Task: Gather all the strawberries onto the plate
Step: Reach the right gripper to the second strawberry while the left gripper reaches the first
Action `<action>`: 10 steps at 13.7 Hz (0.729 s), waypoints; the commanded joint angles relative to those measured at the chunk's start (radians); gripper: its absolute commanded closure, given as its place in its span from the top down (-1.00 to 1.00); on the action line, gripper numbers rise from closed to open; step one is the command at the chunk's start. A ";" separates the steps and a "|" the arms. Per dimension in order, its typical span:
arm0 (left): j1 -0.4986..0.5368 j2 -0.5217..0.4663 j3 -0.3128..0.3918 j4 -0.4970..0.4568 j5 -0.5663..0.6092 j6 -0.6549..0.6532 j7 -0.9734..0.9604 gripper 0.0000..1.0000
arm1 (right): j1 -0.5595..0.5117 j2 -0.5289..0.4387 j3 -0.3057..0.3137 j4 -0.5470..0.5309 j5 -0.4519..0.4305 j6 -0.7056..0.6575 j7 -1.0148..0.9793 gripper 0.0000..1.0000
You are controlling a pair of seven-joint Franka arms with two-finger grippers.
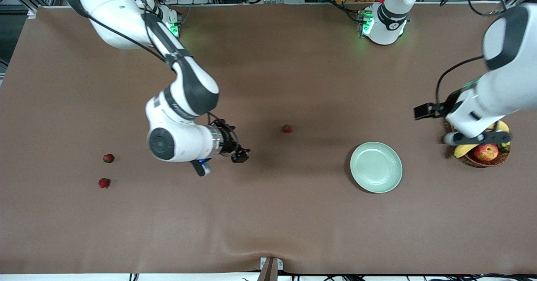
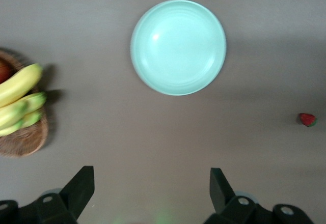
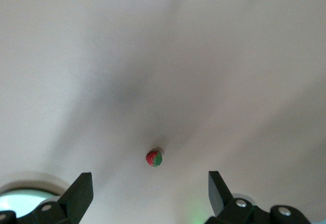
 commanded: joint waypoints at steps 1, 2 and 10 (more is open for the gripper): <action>-0.060 0.099 -0.006 0.030 -0.020 0.027 -0.023 1.00 | -0.110 -0.092 0.018 -0.014 -0.010 -0.092 -0.169 1.00; -0.088 0.124 -0.018 0.032 -0.018 0.042 -0.028 1.00 | -0.143 -0.111 0.017 -0.016 -0.016 -0.134 -0.273 1.00; -0.458 0.361 -0.020 0.038 -0.025 0.451 -0.519 1.00 | -0.366 -0.164 0.015 -0.026 -0.303 -0.287 -0.922 1.00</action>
